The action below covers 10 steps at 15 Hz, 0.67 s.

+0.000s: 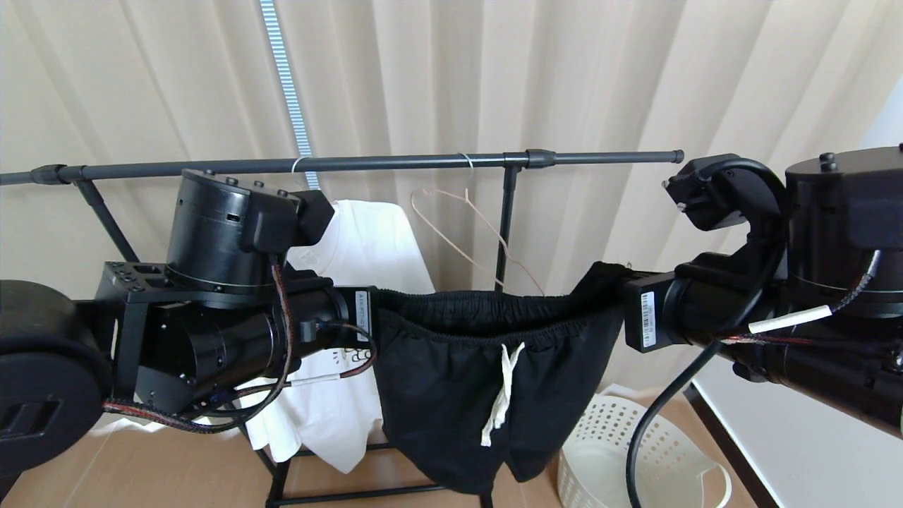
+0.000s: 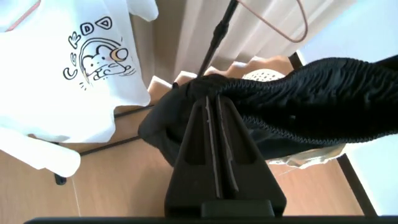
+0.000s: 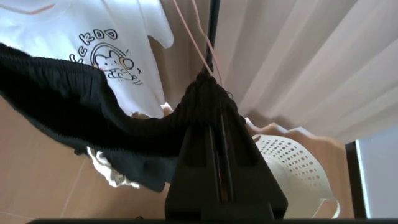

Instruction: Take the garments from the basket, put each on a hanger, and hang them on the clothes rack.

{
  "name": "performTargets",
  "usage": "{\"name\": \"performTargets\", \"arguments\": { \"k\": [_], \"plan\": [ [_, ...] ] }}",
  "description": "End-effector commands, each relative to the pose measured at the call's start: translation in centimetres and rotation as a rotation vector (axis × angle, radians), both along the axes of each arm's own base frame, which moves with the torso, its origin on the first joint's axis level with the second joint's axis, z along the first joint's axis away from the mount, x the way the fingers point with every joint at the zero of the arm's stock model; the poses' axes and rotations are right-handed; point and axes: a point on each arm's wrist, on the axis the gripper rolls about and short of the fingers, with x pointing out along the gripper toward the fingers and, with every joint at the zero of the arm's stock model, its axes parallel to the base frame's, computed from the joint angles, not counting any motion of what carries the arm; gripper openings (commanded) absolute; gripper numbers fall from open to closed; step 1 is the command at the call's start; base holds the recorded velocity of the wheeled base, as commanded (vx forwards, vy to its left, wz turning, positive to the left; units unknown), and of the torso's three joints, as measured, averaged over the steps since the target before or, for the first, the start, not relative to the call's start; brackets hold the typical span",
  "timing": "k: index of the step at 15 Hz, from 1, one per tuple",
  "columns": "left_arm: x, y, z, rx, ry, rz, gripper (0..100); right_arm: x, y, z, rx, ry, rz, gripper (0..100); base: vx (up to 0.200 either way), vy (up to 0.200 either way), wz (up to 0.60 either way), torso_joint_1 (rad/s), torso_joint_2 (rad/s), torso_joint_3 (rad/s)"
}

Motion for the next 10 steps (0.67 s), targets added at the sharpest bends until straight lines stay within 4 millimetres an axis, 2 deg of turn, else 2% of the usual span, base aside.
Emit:
{"name": "performTargets", "arguments": {
  "k": [1, 7, 10],
  "plan": [
    [-0.8, 0.1, -0.7, 0.004, 0.022, -0.007, 0, -0.3, -0.3, 0.3, -0.013, 0.014, -0.001, 0, 0.0, 0.0, 0.0, 0.0, 0.0, 0.0],
    [-0.9, 0.0, 2.8, -0.082, -0.086, -0.007, 0, -1.1, -0.5, -0.6, -0.084, 0.084, 0.019, 0, 0.0, 0.0, 0.0, 0.0, 0.0, 0.0],
    [-0.8, -0.4, 4.3, -0.117, -0.129, -0.01, 0, -2.4, 0.6, -1.0, -0.108, 0.106, 0.087, 0, 0.0, 0.0, 0.0, 0.0, 0.0, 0.0]
  ]
}}
